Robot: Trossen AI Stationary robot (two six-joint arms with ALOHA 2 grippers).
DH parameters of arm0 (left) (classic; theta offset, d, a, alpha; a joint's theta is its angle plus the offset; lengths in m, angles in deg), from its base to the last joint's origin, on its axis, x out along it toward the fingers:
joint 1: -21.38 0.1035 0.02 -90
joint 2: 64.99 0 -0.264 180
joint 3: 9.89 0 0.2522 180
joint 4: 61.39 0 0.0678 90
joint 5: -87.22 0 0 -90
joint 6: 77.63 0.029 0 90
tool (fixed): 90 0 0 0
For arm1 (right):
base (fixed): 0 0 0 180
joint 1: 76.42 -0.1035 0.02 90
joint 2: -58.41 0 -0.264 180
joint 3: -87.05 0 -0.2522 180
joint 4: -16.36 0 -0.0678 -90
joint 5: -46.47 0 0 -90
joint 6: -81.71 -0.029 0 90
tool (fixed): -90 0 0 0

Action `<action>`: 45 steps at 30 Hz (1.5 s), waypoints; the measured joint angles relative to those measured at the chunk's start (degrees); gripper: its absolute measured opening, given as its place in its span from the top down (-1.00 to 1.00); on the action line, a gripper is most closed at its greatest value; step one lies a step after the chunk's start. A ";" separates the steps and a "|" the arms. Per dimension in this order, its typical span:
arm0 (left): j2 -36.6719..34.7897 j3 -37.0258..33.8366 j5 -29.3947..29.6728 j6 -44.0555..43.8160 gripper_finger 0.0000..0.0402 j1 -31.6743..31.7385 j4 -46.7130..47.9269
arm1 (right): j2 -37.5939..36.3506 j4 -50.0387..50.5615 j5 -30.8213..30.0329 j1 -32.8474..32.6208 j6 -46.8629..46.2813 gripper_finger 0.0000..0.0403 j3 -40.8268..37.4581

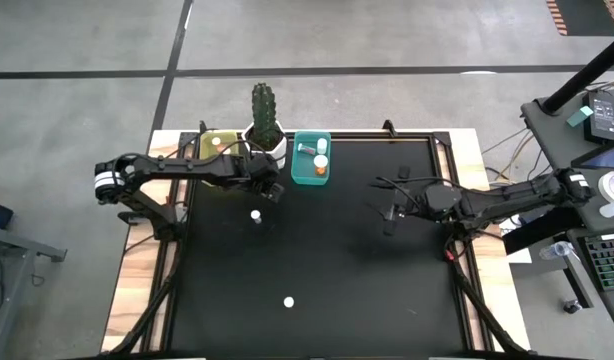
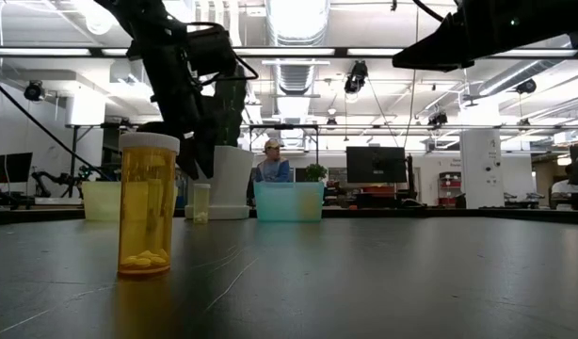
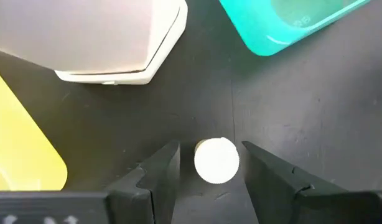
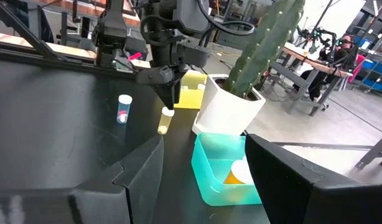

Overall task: Pick and place medicine bottles into bin by pill shape (circle, oval)
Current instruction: Put the yellow tablet bottle into the yellow bin

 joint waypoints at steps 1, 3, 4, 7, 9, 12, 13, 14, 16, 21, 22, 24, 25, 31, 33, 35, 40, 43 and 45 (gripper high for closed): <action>0.00 -0.06 -0.02 0.00 0.24 0.00 0.01 | 0.00 -0.04 -0.02 0.09 -0.03 -0.09 0.00; 0.00 -0.06 -0.06 0.01 0.24 0.00 -0.02 | 0.00 -0.05 -0.01 0.27 -0.05 -0.09 0.00; 0.00 -0.06 -0.11 0.02 0.24 0.00 -0.02 | 0.00 -0.05 0.00 0.33 -0.08 -0.09 0.00; 0.00 -0.06 -1.20 0.04 0.22 0.00 -0.04 | 0.00 -0.07 0.00 0.36 -0.42 -0.09 0.00; 0.00 -0.06 -1.65 0.02 0.18 -0.02 -0.07 | 0.00 -0.09 0.00 0.36 -0.42 -0.09 0.00; 0.00 -0.06 -2.23 0.00 0.06 -0.02 -0.01 | 0.00 -0.07 0.00 0.35 -0.40 -0.09 -0.02; 0.00 -0.06 -2.34 -0.02 0.02 -0.02 -0.01 | 0.00 -0.07 0.00 0.36 -0.39 -0.09 -0.02; 0.00 -0.06 -2.36 -0.02 -0.02 -0.02 0.00 | 0.00 -0.07 0.00 0.36 -0.39 -0.09 -0.02; 0.00 -0.21 -2.36 -0.02 -0.09 -0.02 -0.07 | 0.00 -0.07 0.00 0.34 -0.35 -0.09 -0.02; 0.73 -0.50 -2.36 -0.17 -0.15 -0.02 -0.33 | 0.00 -0.09 0.00 0.35 -0.02 -0.09 -0.02; 0.98 -0.50 -2.34 -0.24 -0.15 -0.02 -0.33 | 0.00 -0.09 0.00 0.35 -0.02 -0.09 -0.02; 1.59 -0.50 -2.29 -0.42 -0.15 -0.02 -0.38 | 0.00 -0.09 0.00 0.35 -0.02 -0.09 -0.02; 2.05 -0.50 -2.08 -0.42 -0.15 -0.02 -0.54 | 0.00 -0.11 0.00 0.36 -0.02 -0.09 -0.02; 5.03 -0.18 -1.88 -0.07 -0.15 -0.17 -1.77 | 0.00 -0.09 0.00 0.35 -0.03 -0.09 -0.02; 5.27 0.23 -1.77 0.03 -0.14 -0.44 -1.82 | 0.00 -0.11 0.00 0.36 -0.04 -0.09 -0.02; 5.25 0.31 -1.55 0.02 -0.10 -0.52 -1.89 | 0.00 -0.09 0.00 0.36 -0.02 -0.09 -0.02; 5.25 0.31 -1.51 -0.12 0.10 -0.54 -1.44 | 0.00 -0.09 -0.01 0.36 0.11 -0.09 -0.02; 5.25 0.31 -1.52 -0.13 0.25 -0.55 -1.46 | 0.00 -0.09 -0.02 0.36 0.09 -0.09 -0.02; 5.25 0.31 -1.53 -0.13 0.34 -0.55 -1.46 | 0.00 -0.09 -0.02 0.34 0.09 -0.09 -0.02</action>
